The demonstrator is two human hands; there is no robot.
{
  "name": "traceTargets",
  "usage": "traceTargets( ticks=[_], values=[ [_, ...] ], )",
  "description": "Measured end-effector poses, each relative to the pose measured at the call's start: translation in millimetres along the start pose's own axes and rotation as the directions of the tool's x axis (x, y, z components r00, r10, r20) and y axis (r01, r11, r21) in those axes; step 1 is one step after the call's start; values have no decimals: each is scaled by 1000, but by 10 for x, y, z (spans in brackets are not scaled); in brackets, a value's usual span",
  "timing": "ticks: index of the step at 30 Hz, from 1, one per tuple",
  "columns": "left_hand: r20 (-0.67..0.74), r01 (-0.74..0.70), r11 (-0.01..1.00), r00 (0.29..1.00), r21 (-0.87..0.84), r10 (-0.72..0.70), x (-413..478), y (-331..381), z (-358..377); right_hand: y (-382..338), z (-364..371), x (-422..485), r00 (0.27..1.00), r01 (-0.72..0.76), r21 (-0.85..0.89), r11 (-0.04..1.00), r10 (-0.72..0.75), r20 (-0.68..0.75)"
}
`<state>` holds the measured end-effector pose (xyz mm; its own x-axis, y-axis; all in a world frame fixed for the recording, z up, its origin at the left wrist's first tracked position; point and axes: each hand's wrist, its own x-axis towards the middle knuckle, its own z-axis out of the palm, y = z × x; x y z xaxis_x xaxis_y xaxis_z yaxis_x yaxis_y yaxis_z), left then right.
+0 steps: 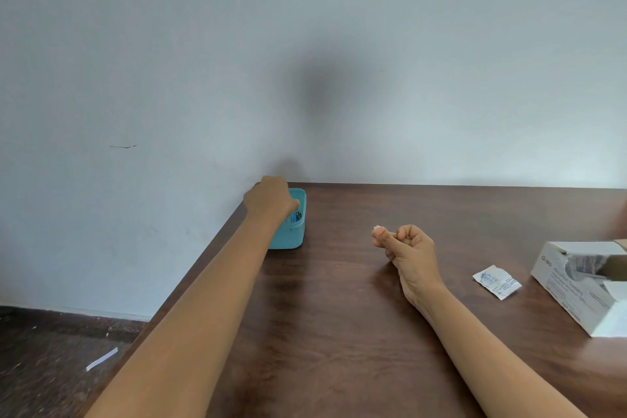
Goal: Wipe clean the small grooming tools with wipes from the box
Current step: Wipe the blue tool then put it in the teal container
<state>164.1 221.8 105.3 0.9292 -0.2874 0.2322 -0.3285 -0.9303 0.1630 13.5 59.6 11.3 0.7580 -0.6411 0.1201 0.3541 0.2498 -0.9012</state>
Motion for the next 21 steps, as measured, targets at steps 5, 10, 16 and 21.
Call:
traceTargets(
  ticks=[5, 10, 16, 21],
  values=[
    [-69, -24, 994, 997, -107, 17, -191, 72, -127, -44, -11, -55, 1000, -18, 33, 999, 18, 1],
    [-103, -86, 958, 993, -274, 60, -593, 201, -143, -106, -12, -159, 999, -33, 99, 995, 32, 14],
    [-101, -154, 855, 988, -495, 119, -1072, 391, 124, -191, -98, -404, 999, -27, 57, 998, 25, 34],
    [-2, -148, 767, 982, -625, 188, -1405, 599, 393, -306, -351, -640, 998, -44, -6, 999, 44, 35]
  ],
)
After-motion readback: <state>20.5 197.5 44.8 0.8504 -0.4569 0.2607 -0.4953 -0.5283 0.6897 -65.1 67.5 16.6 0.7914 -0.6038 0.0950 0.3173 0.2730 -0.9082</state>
